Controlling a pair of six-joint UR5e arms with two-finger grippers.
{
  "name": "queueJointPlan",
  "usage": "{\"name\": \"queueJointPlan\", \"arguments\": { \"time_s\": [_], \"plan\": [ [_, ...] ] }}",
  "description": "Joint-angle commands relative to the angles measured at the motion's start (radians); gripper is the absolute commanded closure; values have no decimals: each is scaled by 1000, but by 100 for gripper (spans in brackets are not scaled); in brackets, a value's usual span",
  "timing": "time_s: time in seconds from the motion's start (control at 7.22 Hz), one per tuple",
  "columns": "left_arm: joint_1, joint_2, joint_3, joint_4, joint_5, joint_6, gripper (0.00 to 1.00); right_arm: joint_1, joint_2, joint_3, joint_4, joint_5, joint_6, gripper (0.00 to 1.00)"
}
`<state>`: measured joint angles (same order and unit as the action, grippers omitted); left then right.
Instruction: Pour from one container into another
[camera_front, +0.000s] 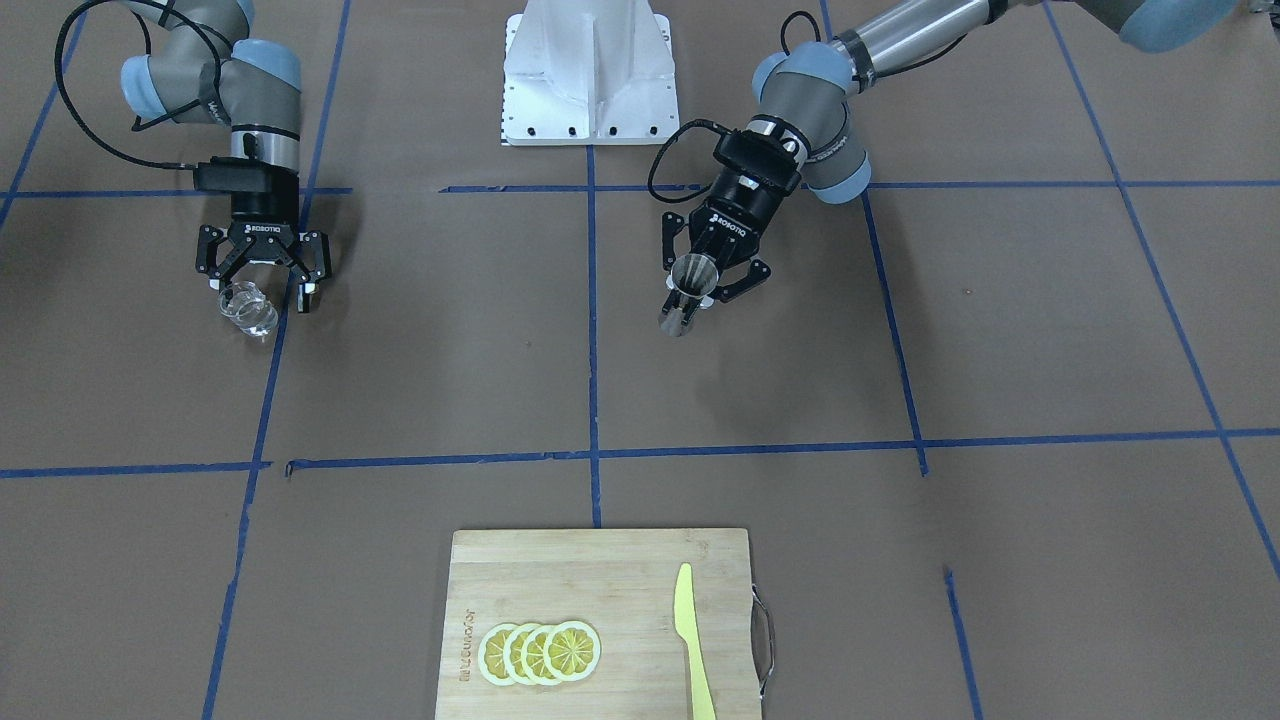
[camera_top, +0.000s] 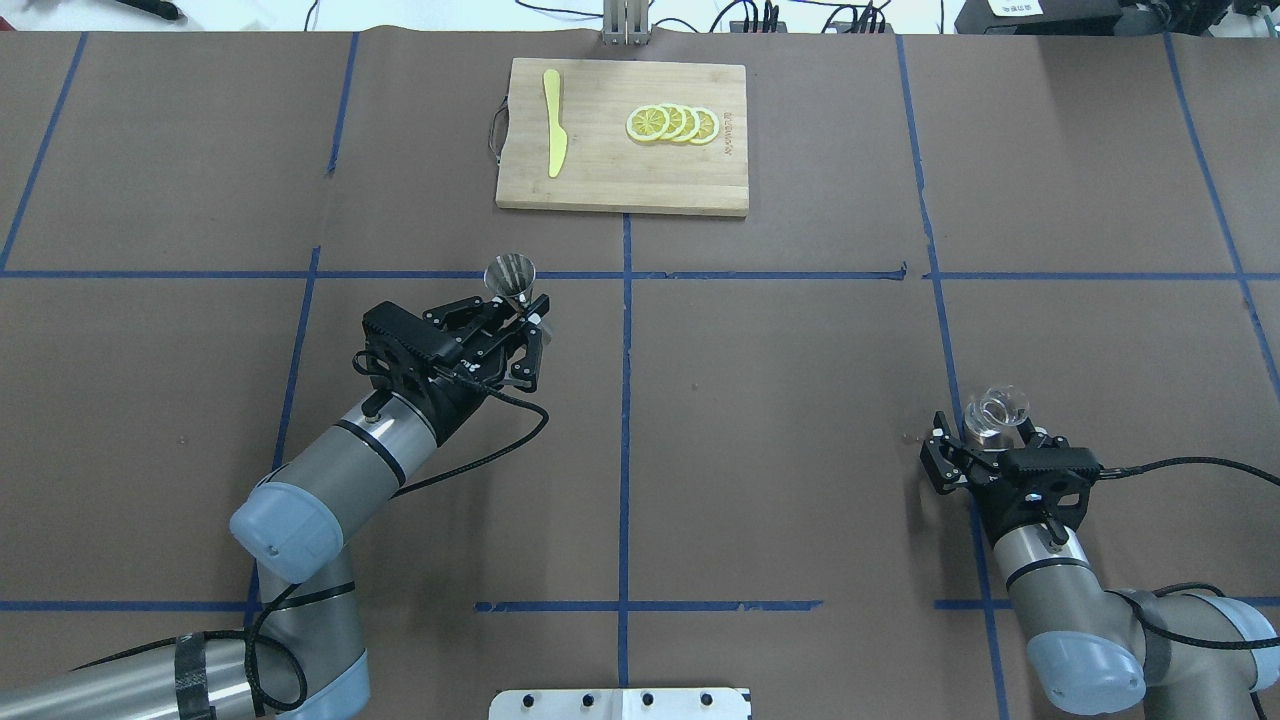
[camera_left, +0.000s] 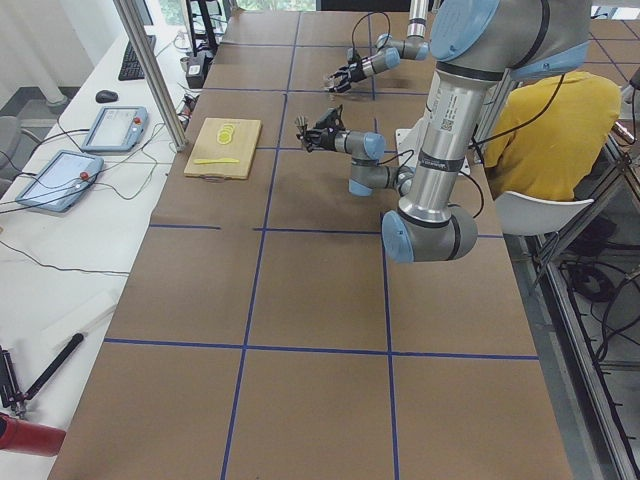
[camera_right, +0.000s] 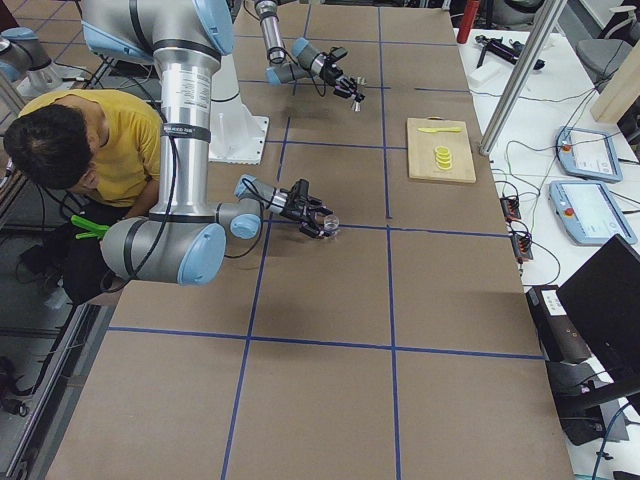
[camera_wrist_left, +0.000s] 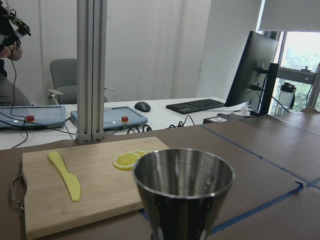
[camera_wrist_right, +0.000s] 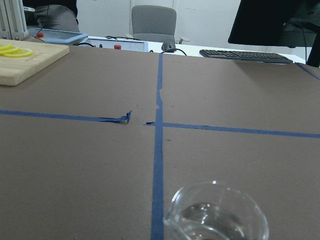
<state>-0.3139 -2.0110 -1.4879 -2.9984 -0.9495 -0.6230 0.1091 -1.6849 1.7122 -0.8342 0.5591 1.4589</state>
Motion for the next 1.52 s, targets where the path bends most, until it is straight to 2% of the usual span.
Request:
{"name": "queueJointPlan", "arguments": {
  "time_s": [0.0, 0.28, 0.42, 0.69, 0.83, 1.11, 1.39],
  "plan": [
    [-1, 0, -2, 0, 0, 0, 100, 6, 5, -52, 106, 5, -61, 4],
    [1, 0, -2, 1, 0, 0, 100, 14, 7, -80, 141, 5, -84, 9],
    [1, 0, -2, 1, 0, 0, 100, 15, 10, -68, 141, 7, -95, 20],
    [1, 1, -3, 1, 0, 0, 100, 18, 2, -65, 144, 5, -97, 53],
    [1, 0, -3, 1, 0, 0, 100, 20, 4, -63, 144, 5, -101, 66],
    [1, 2, -5, 1, 0, 0, 100, 24, -4, -30, 173, 2, -135, 79],
    [1, 2, -6, 0, 0, 0, 100, 38, -3, 39, 175, 4, -170, 84]
  ]
}}
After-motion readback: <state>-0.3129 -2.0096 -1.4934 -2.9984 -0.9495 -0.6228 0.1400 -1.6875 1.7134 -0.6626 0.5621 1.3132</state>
